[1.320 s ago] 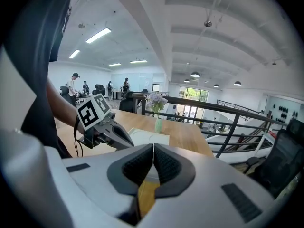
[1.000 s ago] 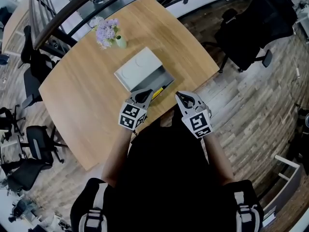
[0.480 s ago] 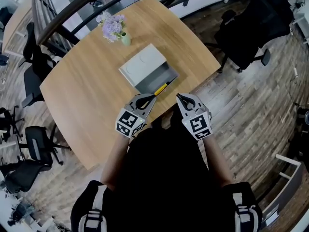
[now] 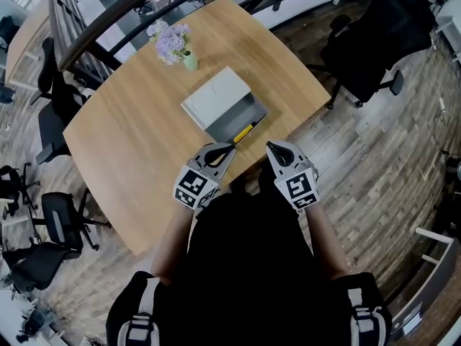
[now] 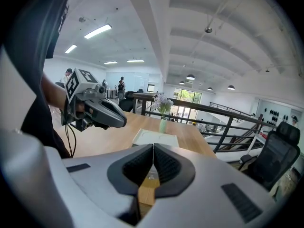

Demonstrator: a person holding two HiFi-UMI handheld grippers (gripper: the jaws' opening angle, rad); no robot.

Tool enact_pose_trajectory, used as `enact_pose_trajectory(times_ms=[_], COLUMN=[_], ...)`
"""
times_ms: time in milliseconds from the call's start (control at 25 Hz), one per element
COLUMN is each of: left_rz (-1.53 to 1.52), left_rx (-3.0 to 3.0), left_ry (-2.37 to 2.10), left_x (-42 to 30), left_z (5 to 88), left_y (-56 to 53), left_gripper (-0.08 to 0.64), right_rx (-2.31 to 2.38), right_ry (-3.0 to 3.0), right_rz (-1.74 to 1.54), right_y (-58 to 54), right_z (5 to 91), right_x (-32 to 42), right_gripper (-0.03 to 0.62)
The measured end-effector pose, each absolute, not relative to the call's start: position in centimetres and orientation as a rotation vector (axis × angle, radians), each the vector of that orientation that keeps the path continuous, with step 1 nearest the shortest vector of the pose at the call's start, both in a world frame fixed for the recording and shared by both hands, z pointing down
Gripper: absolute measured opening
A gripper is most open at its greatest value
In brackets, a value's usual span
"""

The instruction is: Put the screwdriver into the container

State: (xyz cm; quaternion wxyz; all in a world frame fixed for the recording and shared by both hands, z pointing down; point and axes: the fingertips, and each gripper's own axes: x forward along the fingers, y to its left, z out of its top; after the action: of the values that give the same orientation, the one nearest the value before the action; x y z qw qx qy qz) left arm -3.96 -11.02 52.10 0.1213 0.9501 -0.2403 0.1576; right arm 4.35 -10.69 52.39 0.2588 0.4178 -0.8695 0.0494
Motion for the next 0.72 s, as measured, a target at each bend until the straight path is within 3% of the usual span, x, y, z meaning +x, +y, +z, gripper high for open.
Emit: enact_pose_trajectory(times_ms=[720], left_rz=[0.465], left_rx=[2.785], left_ry=[-0.741], left_x=[-4.7], left_z=[51.4], left_y=[-12.3], left_gripper=[0.021], right_rx=[1.165], right_ry=[-2.330], right_rz=[0.106], right_y=[-11.8], right_z=[51.8], right_x=[5.2], right_gripper=[0.025])
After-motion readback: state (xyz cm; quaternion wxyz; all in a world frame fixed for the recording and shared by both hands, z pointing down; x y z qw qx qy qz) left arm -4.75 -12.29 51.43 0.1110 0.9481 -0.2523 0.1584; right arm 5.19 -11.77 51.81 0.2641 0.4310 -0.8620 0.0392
